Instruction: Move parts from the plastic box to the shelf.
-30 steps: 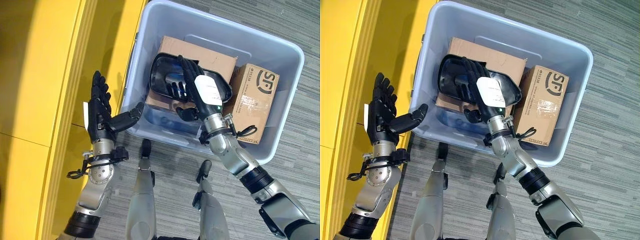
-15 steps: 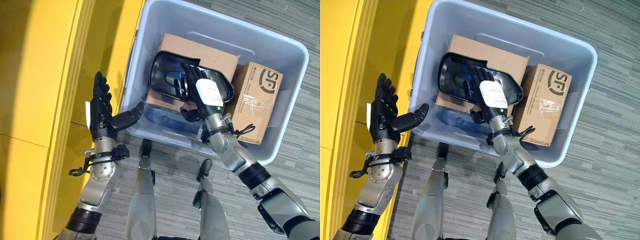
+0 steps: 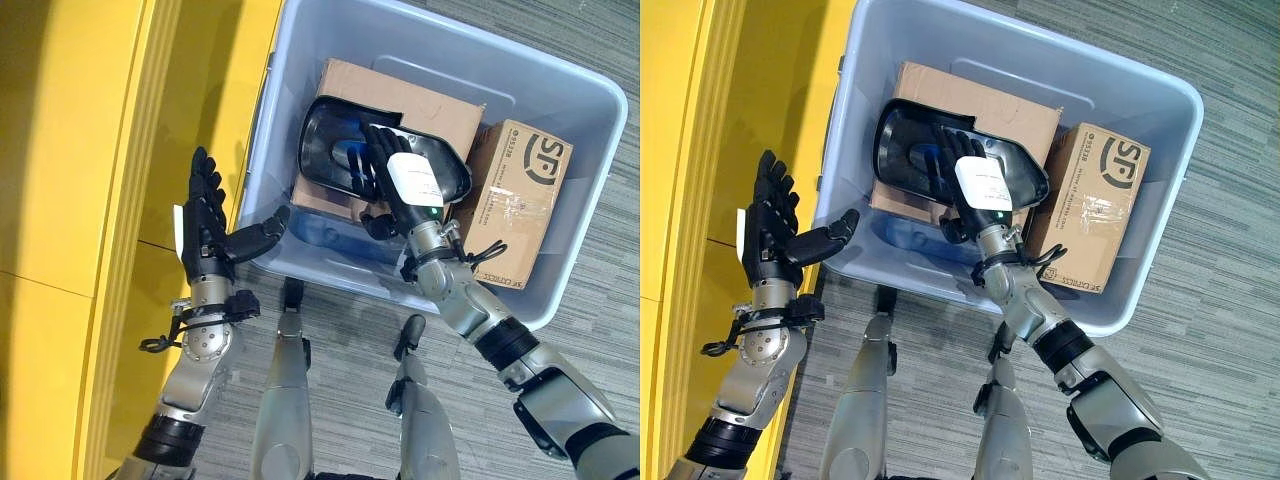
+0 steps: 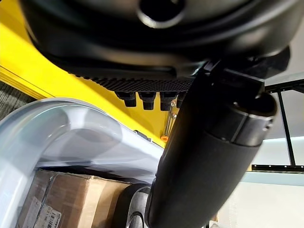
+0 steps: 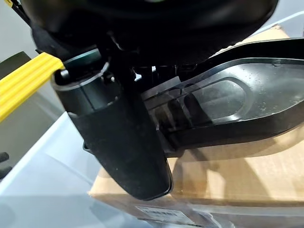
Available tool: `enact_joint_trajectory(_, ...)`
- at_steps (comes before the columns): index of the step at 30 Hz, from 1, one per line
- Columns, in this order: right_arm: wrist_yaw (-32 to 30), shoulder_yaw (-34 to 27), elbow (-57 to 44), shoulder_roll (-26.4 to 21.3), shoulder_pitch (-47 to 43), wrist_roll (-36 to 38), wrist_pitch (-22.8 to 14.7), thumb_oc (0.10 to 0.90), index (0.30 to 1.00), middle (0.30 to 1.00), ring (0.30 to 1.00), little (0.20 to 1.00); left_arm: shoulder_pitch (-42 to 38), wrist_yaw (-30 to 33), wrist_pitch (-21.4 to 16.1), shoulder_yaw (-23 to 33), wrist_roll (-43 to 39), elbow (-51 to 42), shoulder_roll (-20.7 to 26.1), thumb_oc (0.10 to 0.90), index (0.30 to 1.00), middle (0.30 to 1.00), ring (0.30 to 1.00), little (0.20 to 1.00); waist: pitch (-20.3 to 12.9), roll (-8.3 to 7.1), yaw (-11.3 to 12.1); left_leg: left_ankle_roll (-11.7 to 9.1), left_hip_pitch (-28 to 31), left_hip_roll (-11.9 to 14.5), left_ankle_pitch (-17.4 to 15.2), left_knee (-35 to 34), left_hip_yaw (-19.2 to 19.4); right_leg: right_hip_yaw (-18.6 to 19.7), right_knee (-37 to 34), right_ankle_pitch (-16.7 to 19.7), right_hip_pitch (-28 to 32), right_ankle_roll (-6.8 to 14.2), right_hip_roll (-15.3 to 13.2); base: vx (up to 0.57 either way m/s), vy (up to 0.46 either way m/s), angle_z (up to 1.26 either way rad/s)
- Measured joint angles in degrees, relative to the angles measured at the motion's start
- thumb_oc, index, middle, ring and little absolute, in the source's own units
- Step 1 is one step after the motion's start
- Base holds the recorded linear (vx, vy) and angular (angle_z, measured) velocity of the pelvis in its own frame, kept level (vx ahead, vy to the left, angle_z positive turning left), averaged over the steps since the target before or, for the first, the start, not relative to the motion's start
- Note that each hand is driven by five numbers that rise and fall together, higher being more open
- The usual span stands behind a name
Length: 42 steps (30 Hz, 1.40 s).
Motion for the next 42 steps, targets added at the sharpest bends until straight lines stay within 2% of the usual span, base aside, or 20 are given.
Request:
enact_joint_trajectory(18,0.1,0.0,1.6,0.2,-3.8,1.1,0.0,0.9,1.0,1.0,1.0,1.0,-2.0,1.3,-0.4,-0.5,-0.1,1.6,0.0,0.9,1.0,1.0,1.0,1.0,0.0,0.01,0.4,0.1,-5.1,-0.1,-0.1,3.0,-1.3,-1.5,0.1,-0.2,-2.5,-0.2,0.5,0.0,0.009,0.02)
enact_joint_trajectory(24,0.1,0.1,1.6,0.3,-5.2,2.2,0.0,0.9,1.0,1.0,1.0,1.0,-2.3,2.1,-0.7,-0.6,-0.2,2.9,0.0,0.9,1.0,1.0,1.0,1.0,0.0,0.01,0.3,0.4,-7.2,0.2,-1.0,5.1,-1.4,-1.1,3.4,-1.3,-5.2,-0.3,0.5,-0.02,0.023,-0.04)
enact_joint_trajectory(33,-3.2,-0.1,2.8,0.6,-9.0,4.1,-2.8,0.9,1.0,1.0,1.0,1.0,-2.2,3.8,-2.0,-0.3,-0.2,4.0,0.1,0.9,1.0,1.0,1.0,1.0,-0.1,0.02,-0.6,0.8,-14.9,0.2,-3.0,11.5,-1.4,2.6,22.9,-9.3,-19.8,-0.6,-1.3,-0.02,0.053,-0.05)
enact_joint_trajectory(38,-5.0,-0.5,3.7,1.4,-11.1,7.8,-4.1,0.9,1.0,1.0,1.0,1.0,-3.7,3.8,-3.1,0.2,-0.6,3.7,0.5,0.9,1.0,1.0,1.0,1.0,-0.1,0.08,-1.7,0.7,-18.5,0.2,-3.6,13.3,-1.7,3.7,30.0,-11.9,-26.0,-1.2,-1.7,0.02,0.012,-0.01)
enact_joint_trajectory(42,-5.9,-0.4,5.8,2.4,-12.2,9.6,-5.2,0.9,1.0,1.0,1.0,1.0,-3.8,3.8,-3.4,0.1,-0.8,3.7,0.4,0.9,1.0,1.0,1.0,1.0,-0.2,0.24,-1.9,0.6,-19.4,0.3,-3.4,14.2,-1.7,4.9,33.9,-13.6,-28.7,-1.7,-1.9,0.0,0.008,0.0)
